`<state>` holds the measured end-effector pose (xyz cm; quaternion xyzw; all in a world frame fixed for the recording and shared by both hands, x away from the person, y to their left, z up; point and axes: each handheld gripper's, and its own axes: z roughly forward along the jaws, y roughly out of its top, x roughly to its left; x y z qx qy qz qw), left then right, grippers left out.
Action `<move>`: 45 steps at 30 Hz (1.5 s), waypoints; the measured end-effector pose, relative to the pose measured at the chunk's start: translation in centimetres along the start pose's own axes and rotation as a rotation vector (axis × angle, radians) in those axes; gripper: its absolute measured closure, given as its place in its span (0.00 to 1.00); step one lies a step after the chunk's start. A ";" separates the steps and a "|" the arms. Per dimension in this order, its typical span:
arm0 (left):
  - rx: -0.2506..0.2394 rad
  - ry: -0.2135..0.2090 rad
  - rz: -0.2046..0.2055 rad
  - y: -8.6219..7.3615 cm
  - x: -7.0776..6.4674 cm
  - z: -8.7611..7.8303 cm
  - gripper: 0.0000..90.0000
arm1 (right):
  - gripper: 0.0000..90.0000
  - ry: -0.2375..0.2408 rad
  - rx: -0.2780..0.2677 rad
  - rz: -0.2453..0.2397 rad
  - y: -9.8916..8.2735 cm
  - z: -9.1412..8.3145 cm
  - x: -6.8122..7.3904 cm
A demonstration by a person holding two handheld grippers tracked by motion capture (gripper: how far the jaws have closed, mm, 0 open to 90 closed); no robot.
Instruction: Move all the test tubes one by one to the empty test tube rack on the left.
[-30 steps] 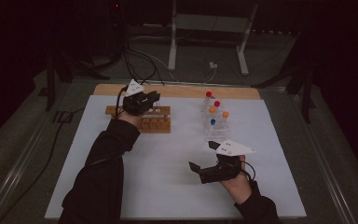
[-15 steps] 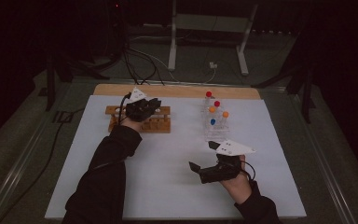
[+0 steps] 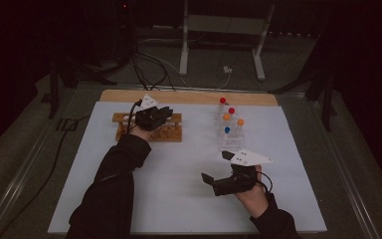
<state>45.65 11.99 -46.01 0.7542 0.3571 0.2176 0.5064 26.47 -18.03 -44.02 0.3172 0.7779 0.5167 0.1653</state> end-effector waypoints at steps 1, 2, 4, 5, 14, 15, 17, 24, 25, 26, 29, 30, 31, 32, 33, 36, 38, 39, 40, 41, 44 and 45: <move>0.002 -0.002 -0.004 0.0 0.0 0.0 0.84 | 0.00 0.000 0.001 0.001 0.0 0.0 0.0; 0.007 0.002 -0.011 0.1 0.0 0.0 0.78 | 0.00 0.001 -0.002 0.004 0.1 -0.1 0.0; 0.010 0.001 -0.012 0.1 0.1 -0.3 0.68 | 0.00 0.003 -0.005 0.003 0.2 -0.2 0.0; 0.007 0.014 -0.007 0.2 0.0 -0.5 0.61 | 0.00 0.001 -0.008 0.000 0.2 -0.2 0.0; -0.010 -0.046 0.008 1.4 -0.7 -3.5 0.31 | 0.00 -0.020 -0.030 0.004 0.7 -0.7 -0.6; -0.011 -0.062 0.004 1.6 -0.8 -3.9 0.31 | 0.00 -0.020 -0.030 0.004 0.7 -0.7 -0.6; -0.014 -0.083 -0.003 1.9 -1.0 -4.7 0.18 | 0.00 -0.044 -0.038 -0.004 1.0 -1.0 -0.9; -0.047 -0.167 0.028 2.0 -2.7 -7.7 0.04 | 0.00 -0.096 -0.061 -0.006 1.4 -1.4 -2.0; -0.051 -0.180 0.029 2.0 -3.0 -8.1 0.02 | 0.00 -0.122 -0.061 -0.009 1.6 -1.4 -2.5; -0.059 -0.196 0.031 1.8 -3.2 -8.5 0.02 | 0.00 -0.132 -0.063 -0.008 1.7 -1.4 -2.7; -0.055 -0.221 0.041 1.4 -3.9 -9.6 0.02 | 0.00 -0.154 -0.052 -0.005 1.9 -1.2 -3.7; -0.056 -0.228 0.046 1.2 -4.1 -10.0 0.02 | 0.00 -0.154 -0.052 -0.005 1.9 -1.2 -3.7; -0.059 -0.230 0.050 1.0 -4.3 -10.4 0.02 | 0.02 -0.180 -0.044 -0.005 1.9 -0.9 -4.3; -0.064 -0.240 0.048 0.8 -4.5 -10.8 0.02 | 0.02 -0.180 -0.044 -0.005 1.9 -0.9 -4.3; -0.066 -0.244 0.049 0.5 -4.7 -11.2 0.02 | 0.03 -0.195 -0.034 0.010 1.8 -0.5 -5.0; -0.063 -0.260 0.065 -0.3 -5.2 -12.2 0.02 | 0.05 -0.220 -0.023 0.019 1.6 -0.1 -5.8; -0.054 -0.262 0.085 -0.9 -5.6 -12.8 0.02 | 0.07 -0.254 -0.006 0.036 1.3 0.5 -6.7; -0.047 -0.264 0.083 -1.3 -5.8 -13.0 0.02 | 0.08 -0.263 0.001 0.041 1.1 0.7 -7.0; -0.048 -0.270 0.083 -1.7 -6.0 -13.2 0.02 | 0.08 -0.263 0.001 0.041 1.1 0.7 -7.0; -0.048 -0.271 0.085 -2.0 -6.2 -13.5 0.02 | 0.11 -0.281 0.008 0.052 0.9 1.0 -7.5; -0.049 -0.277 0.092 -3.0 -6.8 -14.1 0.02 | 0.16 -0.293 0.012 0.062 0.6 1.3 -8.0; -0.049 -0.281 0.087 -3.2 -7.0 -14.2 0.02 | 0.18 -0.300 0.014 0.066 0.5 1.4 -8.2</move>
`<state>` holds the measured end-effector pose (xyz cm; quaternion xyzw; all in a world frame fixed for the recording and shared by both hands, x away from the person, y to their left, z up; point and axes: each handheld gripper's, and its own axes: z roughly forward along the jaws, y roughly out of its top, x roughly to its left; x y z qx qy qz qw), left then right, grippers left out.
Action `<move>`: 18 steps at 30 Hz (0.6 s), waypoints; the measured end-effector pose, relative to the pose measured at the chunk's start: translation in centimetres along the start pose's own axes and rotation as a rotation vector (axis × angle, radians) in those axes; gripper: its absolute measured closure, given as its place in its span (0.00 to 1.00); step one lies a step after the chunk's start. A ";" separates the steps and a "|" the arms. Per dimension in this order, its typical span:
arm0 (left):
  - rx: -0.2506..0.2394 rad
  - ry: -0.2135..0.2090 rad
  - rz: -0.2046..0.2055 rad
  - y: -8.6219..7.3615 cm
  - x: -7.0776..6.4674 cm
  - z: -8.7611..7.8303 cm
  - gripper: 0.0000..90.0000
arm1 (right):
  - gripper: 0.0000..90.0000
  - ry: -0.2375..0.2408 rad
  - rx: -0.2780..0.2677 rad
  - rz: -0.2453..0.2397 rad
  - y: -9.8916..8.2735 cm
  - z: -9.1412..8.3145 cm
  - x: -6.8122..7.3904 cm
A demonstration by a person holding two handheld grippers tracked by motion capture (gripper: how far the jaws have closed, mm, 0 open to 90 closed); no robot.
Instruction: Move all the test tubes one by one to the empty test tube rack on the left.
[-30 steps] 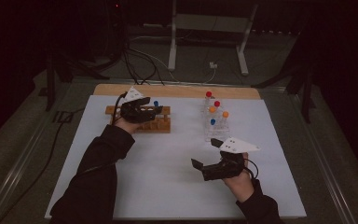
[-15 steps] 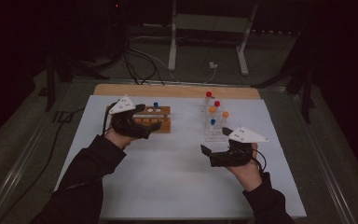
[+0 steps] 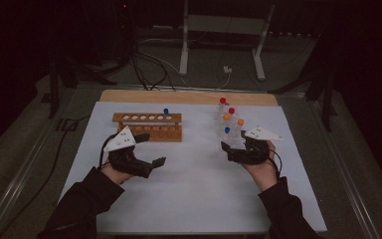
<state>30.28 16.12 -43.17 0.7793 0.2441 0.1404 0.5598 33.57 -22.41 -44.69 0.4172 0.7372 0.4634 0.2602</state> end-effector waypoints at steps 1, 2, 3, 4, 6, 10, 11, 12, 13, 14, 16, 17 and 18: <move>-0.004 -0.008 -0.003 -0.3 -0.2 -0.1 0.02 | 0.21 -0.005 0.006 0.006 0.0 0.2 -0.2; -0.004 -0.011 -0.006 -0.5 -0.4 -0.2 0.02 | 0.25 -0.009 0.012 0.008 -0.1 0.3 -0.4; -0.001 -0.009 -0.002 -0.8 -0.6 -0.2 0.02 | 0.29 -0.010 0.016 0.010 -0.1 0.5 -0.5; -0.005 -0.011 0.000 -1.1 -0.8 -0.3 0.02 | 0.32 -0.014 0.019 0.011 -0.2 0.6 -0.6; -0.008 -0.015 0.000 -1.6 -1.2 -0.3 0.02 | 0.41 -0.012 0.028 0.015 -0.2 0.9 -0.9; 0.000 -0.026 0.005 -2.1 -1.6 -0.2 0.02 | 0.53 -0.023 0.049 0.014 -0.3 1.7 -1.3; 0.004 -0.027 0.008 -2.1 -1.6 -0.1 0.02 | 0.56 -0.031 0.055 0.012 -0.3 2.0 -1.3; 0.003 -0.022 0.009 -2.2 -1.6 -0.1 0.02 | 0.57 -0.029 0.062 0.013 -0.3 2.2 -1.4; 0.003 -0.027 0.007 -2.2 -1.6 -0.1 0.02 | 0.59 -0.033 0.069 0.013 -0.3 2.4 -1.5; 0.002 -0.026 0.008 -2.2 -1.6 -0.1 0.02 | 0.62 -0.036 0.075 0.014 -0.3 2.7 -1.6; 0.000 -0.028 0.004 -2.3 -1.5 -0.1 0.02 | 0.65 -0.025 0.082 0.029 -0.3 3.0 -1.8; 0.002 -0.027 0.000 -2.3 -1.5 -0.1 0.02 | 0.67 -0.027 0.085 0.025 -0.3 3.2 -1.8; 0.003 -0.026 0.003 -2.4 -1.5 -0.1 0.02 | 0.69 -0.029 0.088 0.021 -0.3 3.3 -1.8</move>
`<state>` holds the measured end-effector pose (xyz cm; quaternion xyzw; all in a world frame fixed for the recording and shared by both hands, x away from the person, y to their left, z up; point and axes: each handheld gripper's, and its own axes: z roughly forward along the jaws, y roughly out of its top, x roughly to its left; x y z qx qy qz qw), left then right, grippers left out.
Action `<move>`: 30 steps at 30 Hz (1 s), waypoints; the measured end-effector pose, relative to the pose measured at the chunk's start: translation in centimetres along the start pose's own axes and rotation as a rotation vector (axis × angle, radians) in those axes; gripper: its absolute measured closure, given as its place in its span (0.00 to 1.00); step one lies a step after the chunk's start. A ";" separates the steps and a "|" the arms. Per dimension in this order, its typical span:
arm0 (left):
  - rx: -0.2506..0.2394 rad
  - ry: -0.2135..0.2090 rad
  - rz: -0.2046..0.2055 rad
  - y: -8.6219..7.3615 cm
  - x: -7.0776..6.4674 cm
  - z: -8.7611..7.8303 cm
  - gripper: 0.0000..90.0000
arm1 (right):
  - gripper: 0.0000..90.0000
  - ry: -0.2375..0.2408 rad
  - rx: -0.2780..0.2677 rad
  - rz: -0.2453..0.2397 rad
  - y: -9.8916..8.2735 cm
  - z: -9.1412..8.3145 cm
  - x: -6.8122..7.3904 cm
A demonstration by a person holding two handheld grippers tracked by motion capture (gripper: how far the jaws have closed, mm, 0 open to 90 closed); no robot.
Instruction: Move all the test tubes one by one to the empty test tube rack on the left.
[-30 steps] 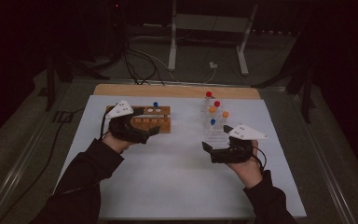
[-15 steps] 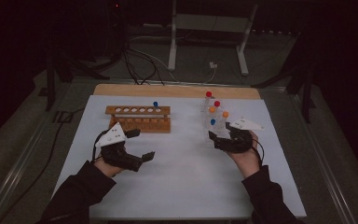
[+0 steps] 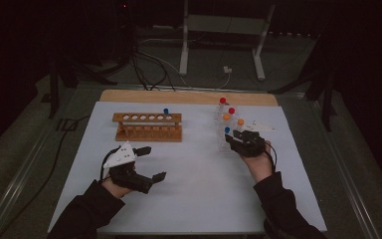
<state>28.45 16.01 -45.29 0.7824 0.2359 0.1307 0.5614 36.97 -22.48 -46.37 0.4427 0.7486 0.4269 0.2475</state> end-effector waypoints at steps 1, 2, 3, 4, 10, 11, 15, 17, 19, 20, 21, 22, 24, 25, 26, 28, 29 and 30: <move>0.002 -0.004 0.000 0.0 0.0 0.0 0.02 | 0.70 0.000 0.004 0.006 0.0 0.1 0.0; 0.004 0.001 0.001 -0.1 0.1 0.0 0.02 | 0.71 0.003 0.006 0.009 0.1 0.3 0.0; 0.004 0.002 0.002 -0.1 0.1 0.0 0.02 | 0.73 0.003 0.009 0.009 0.1 0.5 0.0; 0.003 -0.002 -0.001 -0.1 0.1 0.0 0.02 | 0.74 0.012 0.012 0.015 0.2 0.7 0.0; 0.000 -0.011 -0.015 -0.2 0.4 -0.1 0.02 | 0.80 -0.004 0.027 0.006 0.2 1.2 0.2; -0.002 -0.006 -0.017 -0.2 0.4 -0.1 0.02 | 0.81 -0.006 0.027 0.007 0.2 1.3 0.2; 0.003 -0.006 -0.009 -0.2 0.4 -0.1 0.02 | 0.82 -0.016 0.041 0.000 0.1 1.6 0.4; 0.007 -0.001 -0.006 -0.3 0.4 -0.1 0.02 | 0.82 -0.023 0.040 -0.005 0.0 1.7 0.5; 0.011 -0.002 -0.007 -0.3 0.4 0.0 0.02 | 0.83 -0.027 0.038 -0.002 0.0 1.7 0.6; 0.012 0.000 -0.007 -0.4 0.4 0.0 0.02 | 0.83 -0.031 0.037 -0.007 0.0 1.7 0.6; 0.013 -0.004 -0.009 -0.4 0.5 0.0 0.02 | 0.84 -0.038 0.036 -0.015 0.0 1.7 0.7; 0.013 -0.002 -0.010 -0.4 0.5 0.0 0.02 | 0.84 -0.045 0.038 -0.022 0.0 1.7 0.8; 0.015 -0.006 -0.011 -0.4 0.5 0.0 0.02 | 0.85 -0.055 0.042 -0.030 0.1 1.7 0.9; 0.015 -0.004 -0.011 -0.4 0.5 0.0 0.02 | 0.85 -0.057 0.042 -0.033 0.1 1.7 0.9; 0.017 -0.005 -0.011 -0.4 0.5 0.0 0.02 | 0.85 -0.060 0.041 -0.034 0.1 1.7 0.9; 0.018 -0.003 -0.008 -0.4 0.5 0.0 0.02 | 0.85 -0.057 0.040 -0.024 0.1 1.7 0.8; 0.018 -0.004 -0.009 -0.4 0.5 0.0 0.02 | 0.85 -0.056 0.035 -0.025 0.2 1.6 0.8; 0.019 -0.006 -0.008 -0.4 0.5 0.0 0.02 | 0.85 -0.058 0.030 -0.027 0.3 1.5 0.8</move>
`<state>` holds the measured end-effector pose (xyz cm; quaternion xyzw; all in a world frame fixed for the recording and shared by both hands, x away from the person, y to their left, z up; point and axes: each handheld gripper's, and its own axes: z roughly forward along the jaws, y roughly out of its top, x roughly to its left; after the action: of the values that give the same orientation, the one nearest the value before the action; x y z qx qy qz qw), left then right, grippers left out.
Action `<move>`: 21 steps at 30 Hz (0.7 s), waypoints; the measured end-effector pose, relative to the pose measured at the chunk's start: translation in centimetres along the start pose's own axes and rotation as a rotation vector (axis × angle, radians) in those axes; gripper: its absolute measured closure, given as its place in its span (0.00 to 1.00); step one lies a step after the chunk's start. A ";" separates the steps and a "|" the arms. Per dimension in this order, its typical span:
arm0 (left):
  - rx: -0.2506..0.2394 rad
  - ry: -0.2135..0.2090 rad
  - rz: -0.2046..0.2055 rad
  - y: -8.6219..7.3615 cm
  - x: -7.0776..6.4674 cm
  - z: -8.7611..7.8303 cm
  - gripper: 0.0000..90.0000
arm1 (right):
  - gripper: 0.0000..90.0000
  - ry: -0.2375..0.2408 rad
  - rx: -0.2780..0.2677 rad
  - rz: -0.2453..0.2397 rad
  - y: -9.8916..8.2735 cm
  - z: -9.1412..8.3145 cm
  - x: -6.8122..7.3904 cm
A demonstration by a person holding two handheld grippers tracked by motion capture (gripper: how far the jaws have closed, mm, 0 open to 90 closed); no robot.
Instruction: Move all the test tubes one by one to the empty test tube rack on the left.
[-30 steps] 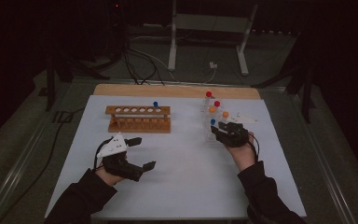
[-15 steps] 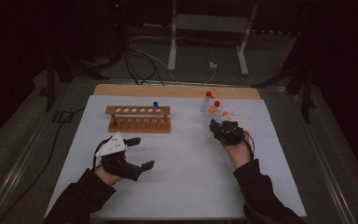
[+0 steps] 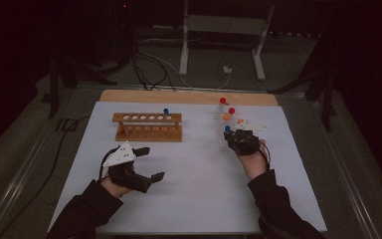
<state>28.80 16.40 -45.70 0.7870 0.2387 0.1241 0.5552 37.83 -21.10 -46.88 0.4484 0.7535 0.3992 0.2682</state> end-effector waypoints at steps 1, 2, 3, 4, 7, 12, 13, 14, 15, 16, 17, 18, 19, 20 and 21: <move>0.000 0.003 0.001 0.0 0.0 0.0 0.02 | 0.85 -0.001 -0.002 -0.006 0.1 -0.1 0.0; 0.000 0.001 0.000 0.0 0.0 0.0 0.02 | 0.85 0.000 -0.007 -0.008 0.3 -0.3 0.0; -0.002 0.000 0.001 0.1 0.0 0.0 0.02 | 0.85 -0.001 -0.013 -0.011 0.4 -0.5 0.0; -0.002 0.003 0.002 0.1 0.0 -0.1 0.02 | 0.85 -0.003 -0.015 -0.017 0.6 -0.7 0.0; -0.003 0.000 -0.001 0.2 0.0 -0.1 0.02 | 0.85 -0.006 -0.032 -0.027 1.2 -1.3 0.1; -0.006 -0.004 0.000 0.4 -0.1 -0.2 0.02 | 0.85 -0.010 -0.060 -0.045 2.3 -2.6 0.2; -0.005 -0.006 0.001 0.5 -0.1 -0.2 0.02 | 0.85 -0.012 -0.067 -0.051 2.5 -2.9 0.2; -0.006 -0.010 0.000 0.6 -0.1 -0.2 0.02 | 0.85 -0.014 -0.075 -0.056 2.7 -3.2 0.3; -0.009 -0.009 0.002 0.6 -0.1 -0.2 0.02 | 0.85 -0.013 -0.083 -0.060 2.9 -3.5 0.4; -0.009 -0.013 0.002 0.7 -0.1 -0.2 0.02 | 0.85 -0.012 -0.091 -0.065 3.1 -3.8 0.5; -0.009 -0.016 0.001 0.8 -0.1 -0.2 0.02 | 0.85 -0.009 -0.098 -0.068 3.2 -4.1 0.6; -0.008 -0.016 0.006 0.9 -0.1 -0.1 0.02 | 0.85 -0.004 -0.109 -0.084 3.4 -4.6 1.0; -0.009 -0.019 0.007 1.0 -0.1 -0.1 0.02 | 0.85 -0.004 -0.109 -0.084 3.4 -4.6 1.0; -0.008 -0.022 0.008 1.1 -0.1 -0.1 0.02 | 0.85 0.003 -0.114 -0.095 3.4 -4.8 1.3; -0.008 -0.022 0.008 1.1 -0.2 0.0 0.02 | 0.85 0.010 -0.117 -0.098 3.5 -5.0 1.5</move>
<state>28.92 16.01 -44.61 0.7871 0.2287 0.1184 0.5604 34.92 -20.56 -41.35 0.3923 0.7513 0.4311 0.3095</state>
